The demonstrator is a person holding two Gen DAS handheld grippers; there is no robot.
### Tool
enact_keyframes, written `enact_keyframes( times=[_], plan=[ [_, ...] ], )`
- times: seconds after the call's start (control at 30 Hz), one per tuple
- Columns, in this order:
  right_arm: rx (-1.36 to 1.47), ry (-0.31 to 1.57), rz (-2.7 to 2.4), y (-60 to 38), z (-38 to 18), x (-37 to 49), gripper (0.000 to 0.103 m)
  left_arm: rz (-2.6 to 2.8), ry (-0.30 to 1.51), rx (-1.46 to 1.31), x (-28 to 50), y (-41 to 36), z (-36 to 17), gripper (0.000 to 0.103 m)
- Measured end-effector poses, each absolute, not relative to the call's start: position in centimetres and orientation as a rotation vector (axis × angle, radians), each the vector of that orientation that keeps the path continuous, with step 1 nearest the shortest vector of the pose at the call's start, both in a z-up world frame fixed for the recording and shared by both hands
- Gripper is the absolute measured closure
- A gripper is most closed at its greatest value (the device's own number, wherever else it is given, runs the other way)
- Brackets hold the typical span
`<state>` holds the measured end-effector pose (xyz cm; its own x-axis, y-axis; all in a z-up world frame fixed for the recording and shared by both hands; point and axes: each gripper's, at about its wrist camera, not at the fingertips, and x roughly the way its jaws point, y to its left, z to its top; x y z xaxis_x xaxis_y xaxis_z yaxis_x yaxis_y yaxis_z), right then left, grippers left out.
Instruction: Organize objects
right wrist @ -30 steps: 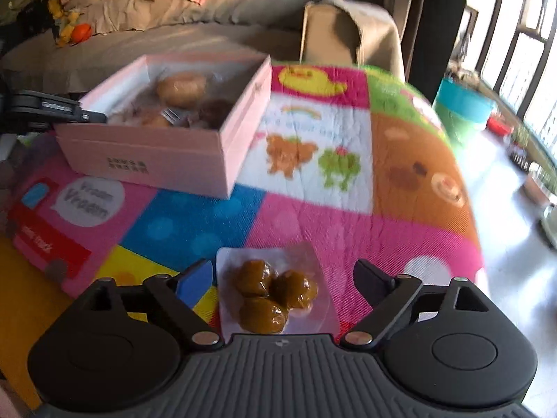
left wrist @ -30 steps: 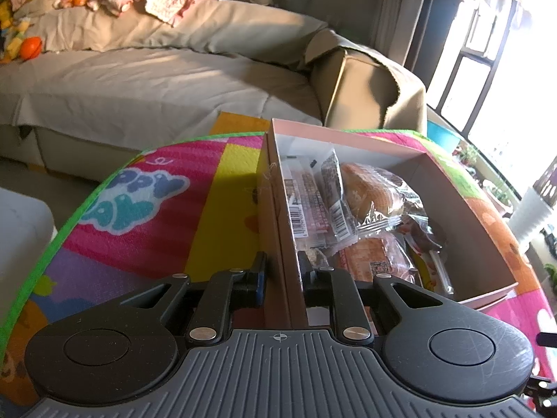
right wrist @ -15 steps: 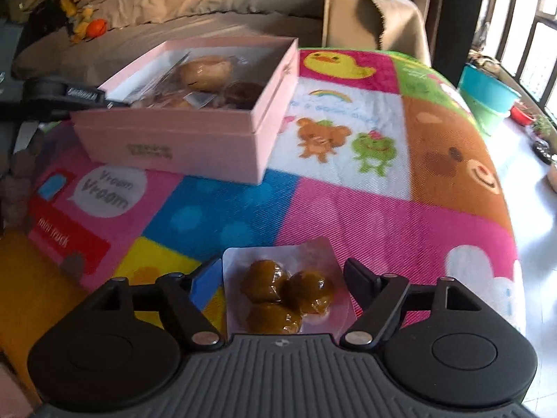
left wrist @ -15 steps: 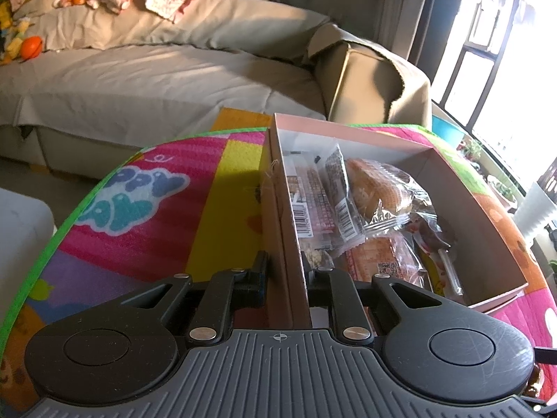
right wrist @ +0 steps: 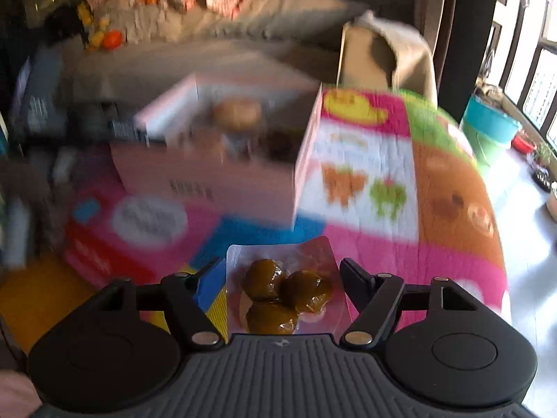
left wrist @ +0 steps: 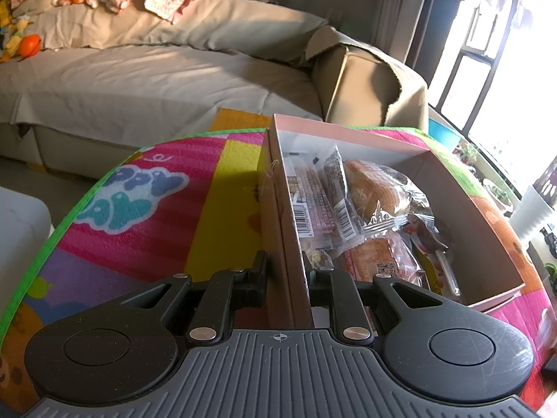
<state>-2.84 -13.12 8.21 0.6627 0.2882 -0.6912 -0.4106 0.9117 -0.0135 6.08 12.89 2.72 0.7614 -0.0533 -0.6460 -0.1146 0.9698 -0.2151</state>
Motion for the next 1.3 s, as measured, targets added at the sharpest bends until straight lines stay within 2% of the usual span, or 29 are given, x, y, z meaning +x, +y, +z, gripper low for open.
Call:
enact_keyframes(
  times=[0.27, 0.47, 0.6, 0.77, 0.83, 0.87, 1.07, 1.1, 1.2, 1.3],
  plan=[
    [0.025, 0.656, 0.45, -10.3, 14.1, 5.3, 0.03, 0.032, 0.707, -0.246, 6.1, 12.9, 2.7, 0.083],
    [0.197, 0.716, 0.4, -8.1, 12.5, 12.8, 0.03, 0.028, 0.708, -0.242, 6.0, 12.8, 2.9, 0.083],
    [0.221, 0.708, 0.368, -7.6, 11.0, 14.8, 0.023, 0.025, 0.706, -0.241, 6.1, 12.8, 2.9, 0.083],
    [0.141, 0.648, 0.391, -9.3, 11.2, 11.9, 0.02, 0.017, 0.704, -0.249, 6.0, 12.9, 2.8, 0.083],
    [0.047, 0.62, 0.423, -10.2, 10.9, 9.4, 0.009, 0.017, 0.702, -0.251, 6.0, 13.0, 2.8, 0.082],
    [-0.008, 0.619, 0.432, -10.5, 10.5, 8.1, 0.008, 0.017, 0.702, -0.253, 6.0, 13.0, 2.8, 0.082],
    [-0.26, 0.674, 0.451, -11.0, 6.5, 1.5, 0.007, 0.017, 0.697, -0.259, 6.1, 13.0, 2.8, 0.082],
    [-0.273, 0.682, 0.46, -10.9, 5.9, 0.8, 0.01, 0.019, 0.697, -0.262, 6.1, 13.0, 2.7, 0.082],
    [-0.292, 0.69, 0.482, -10.1, 4.6, 0.4, 0.028, 0.022, 0.698, -0.26, 6.2, 12.9, 2.7, 0.083],
    [-0.253, 0.688, 0.497, -9.9, 3.7, 1.3, 0.033, 0.017, 0.711, -0.222, 6.5, 12.6, 2.9, 0.083]
  ],
)
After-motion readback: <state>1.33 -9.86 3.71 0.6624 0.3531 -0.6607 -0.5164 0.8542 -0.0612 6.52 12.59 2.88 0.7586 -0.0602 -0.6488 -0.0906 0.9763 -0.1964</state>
